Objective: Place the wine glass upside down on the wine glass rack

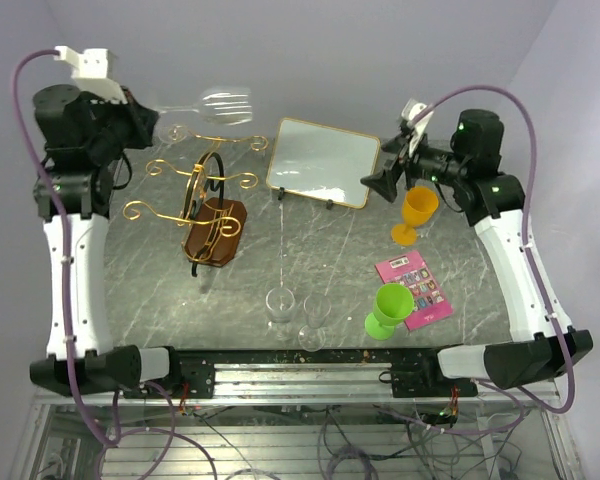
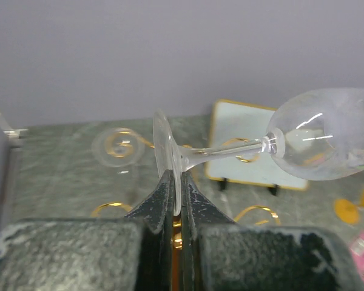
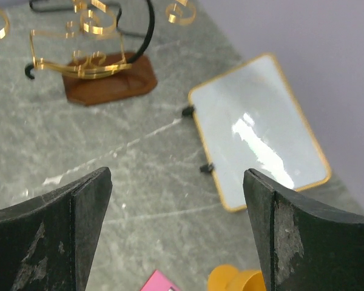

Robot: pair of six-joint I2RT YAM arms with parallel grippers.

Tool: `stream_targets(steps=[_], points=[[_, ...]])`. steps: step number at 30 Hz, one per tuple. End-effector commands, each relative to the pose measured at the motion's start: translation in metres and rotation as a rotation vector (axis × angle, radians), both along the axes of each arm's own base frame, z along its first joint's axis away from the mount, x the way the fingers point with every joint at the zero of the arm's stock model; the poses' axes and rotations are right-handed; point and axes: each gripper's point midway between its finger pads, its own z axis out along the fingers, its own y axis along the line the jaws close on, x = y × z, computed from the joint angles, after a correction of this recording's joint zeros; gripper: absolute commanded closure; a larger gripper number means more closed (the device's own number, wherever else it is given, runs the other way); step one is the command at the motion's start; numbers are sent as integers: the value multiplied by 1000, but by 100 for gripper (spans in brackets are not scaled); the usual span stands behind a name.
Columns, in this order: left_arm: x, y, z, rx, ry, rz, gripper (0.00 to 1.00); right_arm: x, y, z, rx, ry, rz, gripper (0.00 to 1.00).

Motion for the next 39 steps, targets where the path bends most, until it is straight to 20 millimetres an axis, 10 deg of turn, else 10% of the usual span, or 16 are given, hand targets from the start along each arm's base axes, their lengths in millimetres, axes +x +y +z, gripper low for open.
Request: stream_targets(steps=[1, 7, 16, 28, 39], points=[[-35, 66, 41, 191, -125, 264, 93, -9, -6, -59, -86, 86, 14, 11], [-85, 146, 58, 370, -146, 610, 93, -21, -5, -105, -73, 142, 32, 11], [-140, 212, 30, 576, 17, 918, 93, -24, -6, -118, -25, 182, 12, 12], [-134, 241, -21, 777, 274, 937, 93, -20, -5, -131, -44, 217, 18, 14], [-92, 212, -71, 1090, 444, 748, 93, -24, -4, -130, -47, 207, 41, 14]])
